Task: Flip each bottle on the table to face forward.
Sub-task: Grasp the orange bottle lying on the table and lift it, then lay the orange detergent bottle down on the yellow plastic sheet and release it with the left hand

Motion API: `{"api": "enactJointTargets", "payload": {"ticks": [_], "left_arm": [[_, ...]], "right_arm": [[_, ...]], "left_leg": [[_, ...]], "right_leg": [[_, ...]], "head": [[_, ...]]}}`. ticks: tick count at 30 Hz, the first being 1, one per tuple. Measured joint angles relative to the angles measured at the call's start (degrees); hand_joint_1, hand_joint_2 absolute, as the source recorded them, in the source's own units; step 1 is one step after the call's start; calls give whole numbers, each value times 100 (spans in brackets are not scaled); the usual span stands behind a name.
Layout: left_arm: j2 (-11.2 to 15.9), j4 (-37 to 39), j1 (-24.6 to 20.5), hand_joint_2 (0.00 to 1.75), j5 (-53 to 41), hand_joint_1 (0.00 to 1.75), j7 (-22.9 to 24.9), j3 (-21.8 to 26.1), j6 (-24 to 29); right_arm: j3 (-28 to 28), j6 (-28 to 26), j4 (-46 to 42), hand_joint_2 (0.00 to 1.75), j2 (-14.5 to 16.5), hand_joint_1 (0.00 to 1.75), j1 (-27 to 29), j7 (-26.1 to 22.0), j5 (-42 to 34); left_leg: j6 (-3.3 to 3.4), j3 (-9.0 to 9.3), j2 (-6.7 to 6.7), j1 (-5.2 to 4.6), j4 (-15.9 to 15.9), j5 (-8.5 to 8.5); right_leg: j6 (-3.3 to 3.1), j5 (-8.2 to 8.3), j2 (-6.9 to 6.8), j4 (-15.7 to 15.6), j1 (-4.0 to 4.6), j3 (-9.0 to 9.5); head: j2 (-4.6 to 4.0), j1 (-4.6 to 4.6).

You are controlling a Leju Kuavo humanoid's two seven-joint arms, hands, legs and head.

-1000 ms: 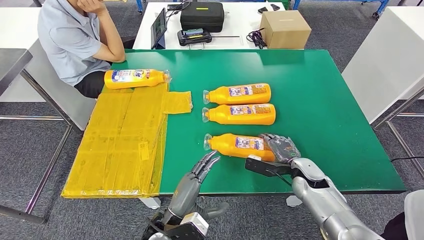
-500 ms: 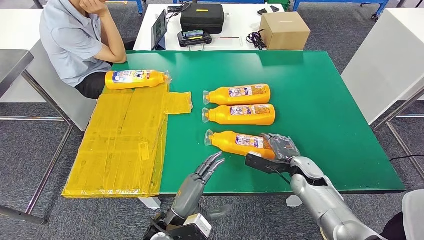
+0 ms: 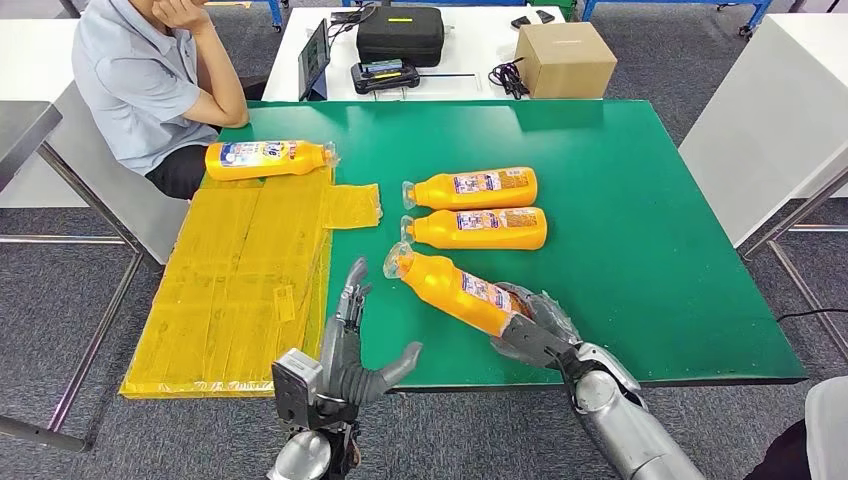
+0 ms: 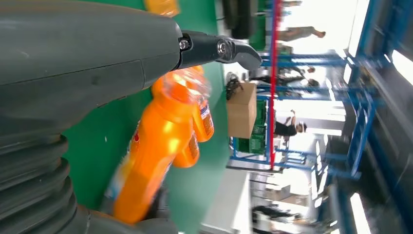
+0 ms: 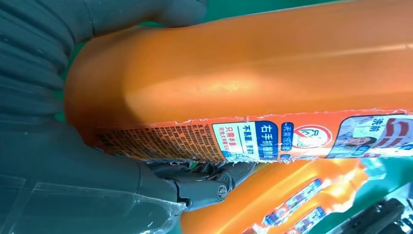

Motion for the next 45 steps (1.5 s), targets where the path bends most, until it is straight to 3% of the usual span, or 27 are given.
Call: {"api": "enactJointTargets", "payload": {"ticks": [7,12,27,45], "left_arm": [[-32,21,50,175,1513,0,379,321,-617],[-31,205,51,175,2028,0,655,376,-1060],[-30,748,-192,175,2059,0,697,278,-1609],[-30,841,-403,175,1860,0,523,254,-1593]], "right_arm": [[-215,32,-438,175,288,175,266,-75,-359],[-221,83,-778,175,515,175,406,-191,-575],[91,360,-935,175,873,175,340,-357,-744],[684,541,-414,175,997,175,-66,-484,-669]], "left_leg": [[1,-34,-12,-2,0,5],[2,-56,-16,-2,1,6],[2,-85,-23,-2,1,6],[1,-91,-24,-2,1,6]], "right_leg": [[0,0,-6,2,-3,-25],[0,0,-7,3,-3,-46],[0,0,-9,3,-3,-72],[0,0,-10,4,-4,-78]], "head": [[0,0],[0,0],[0,0],[0,1]]}}
